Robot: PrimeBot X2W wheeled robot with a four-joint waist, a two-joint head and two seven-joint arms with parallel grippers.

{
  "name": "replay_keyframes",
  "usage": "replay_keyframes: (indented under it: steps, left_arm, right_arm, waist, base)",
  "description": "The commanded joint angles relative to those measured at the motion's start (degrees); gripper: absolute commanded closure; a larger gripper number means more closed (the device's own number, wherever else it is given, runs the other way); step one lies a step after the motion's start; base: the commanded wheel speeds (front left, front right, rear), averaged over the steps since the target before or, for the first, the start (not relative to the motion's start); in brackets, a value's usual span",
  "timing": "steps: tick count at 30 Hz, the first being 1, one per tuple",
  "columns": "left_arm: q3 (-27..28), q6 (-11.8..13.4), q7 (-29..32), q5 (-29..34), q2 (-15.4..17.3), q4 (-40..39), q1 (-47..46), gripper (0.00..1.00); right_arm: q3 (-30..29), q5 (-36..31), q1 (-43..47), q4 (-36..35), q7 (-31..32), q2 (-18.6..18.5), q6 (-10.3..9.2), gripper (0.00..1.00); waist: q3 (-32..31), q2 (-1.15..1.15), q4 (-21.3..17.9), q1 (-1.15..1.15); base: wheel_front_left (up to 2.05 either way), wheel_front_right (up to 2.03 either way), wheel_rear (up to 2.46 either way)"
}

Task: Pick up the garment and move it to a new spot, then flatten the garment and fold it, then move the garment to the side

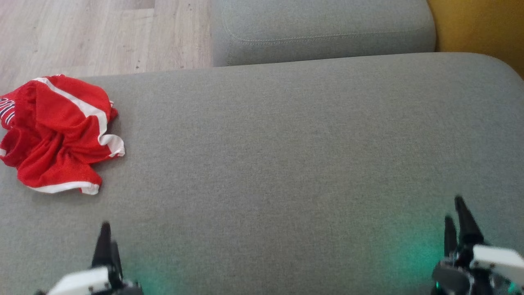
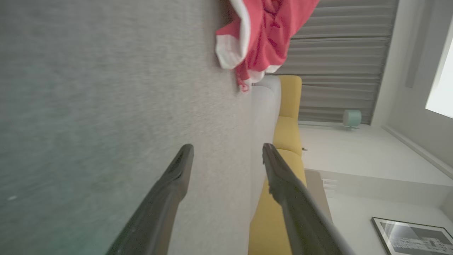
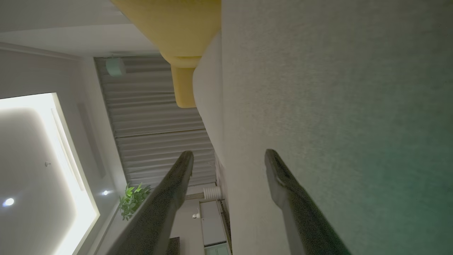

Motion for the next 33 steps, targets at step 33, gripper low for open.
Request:
replay_keyframes:
  steps: [33]
  left_arm:
    - [-4.3, 1.9, -5.5, 18.2, 0.2, -8.9, 0.4, 0.0]
  right_arm:
    - [3.9, -22.3, 0.4, -7.8, -5.5, -0.2, 0.12, 0.0]
  waist:
    - [-1.1, 0.0, 0.7, 0.0]
  base:
    - [0.0, 0.0, 0.0]
